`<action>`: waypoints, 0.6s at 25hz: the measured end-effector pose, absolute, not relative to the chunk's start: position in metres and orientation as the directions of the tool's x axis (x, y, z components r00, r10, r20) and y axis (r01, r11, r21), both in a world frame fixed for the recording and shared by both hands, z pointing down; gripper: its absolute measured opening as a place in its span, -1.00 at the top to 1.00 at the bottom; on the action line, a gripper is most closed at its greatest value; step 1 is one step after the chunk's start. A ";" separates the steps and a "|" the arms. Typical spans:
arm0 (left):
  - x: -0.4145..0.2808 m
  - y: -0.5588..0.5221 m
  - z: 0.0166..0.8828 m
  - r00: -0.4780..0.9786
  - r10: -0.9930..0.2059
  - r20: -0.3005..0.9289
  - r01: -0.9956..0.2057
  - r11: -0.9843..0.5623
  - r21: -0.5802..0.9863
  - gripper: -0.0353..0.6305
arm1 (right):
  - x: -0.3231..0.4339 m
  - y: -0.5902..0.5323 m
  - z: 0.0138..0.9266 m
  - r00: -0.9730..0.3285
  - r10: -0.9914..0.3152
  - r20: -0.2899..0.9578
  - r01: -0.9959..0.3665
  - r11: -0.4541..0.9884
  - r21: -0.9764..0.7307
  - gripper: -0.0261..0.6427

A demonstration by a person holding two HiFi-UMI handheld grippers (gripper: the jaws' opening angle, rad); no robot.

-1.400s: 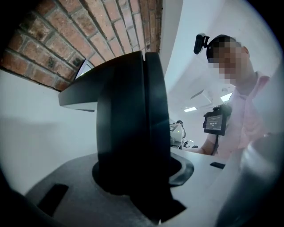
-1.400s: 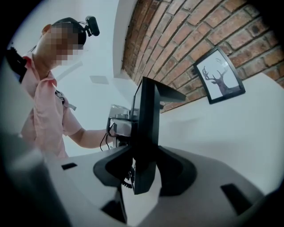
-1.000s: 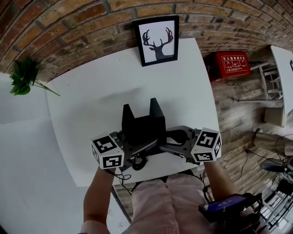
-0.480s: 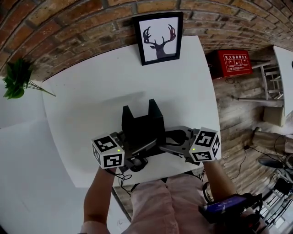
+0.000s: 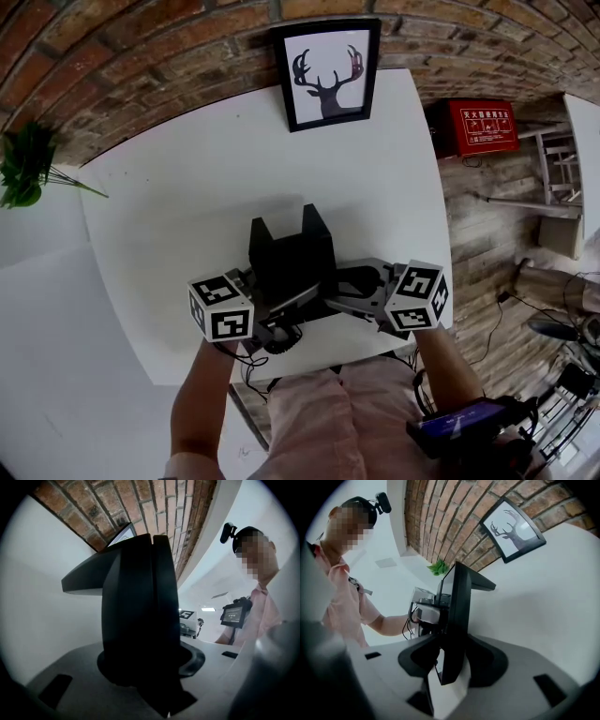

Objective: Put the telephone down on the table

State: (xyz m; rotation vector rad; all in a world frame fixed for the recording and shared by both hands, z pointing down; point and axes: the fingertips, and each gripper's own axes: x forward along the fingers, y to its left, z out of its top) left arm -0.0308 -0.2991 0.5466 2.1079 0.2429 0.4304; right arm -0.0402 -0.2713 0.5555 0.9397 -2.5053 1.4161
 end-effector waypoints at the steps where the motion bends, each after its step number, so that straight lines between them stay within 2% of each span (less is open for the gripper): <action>1: -0.031 -0.300 0.548 0.921 0.333 0.203 0.003 -0.526 0.851 0.38 | -0.040 -0.272 0.556 -0.802 -0.457 0.384 -0.564 0.368 -0.739 0.39; 10: -0.030 -0.304 0.555 0.921 0.330 0.208 -0.048 -0.435 0.899 0.38 | -0.038 -0.275 0.558 -0.796 -0.460 0.393 -0.564 0.326 -0.759 0.36; 15: -0.030 -0.304 0.556 0.916 0.333 0.224 -0.058 -0.443 0.895 0.38 | -0.037 -0.275 0.559 -0.793 -0.453 0.408 -0.573 0.328 -0.751 0.36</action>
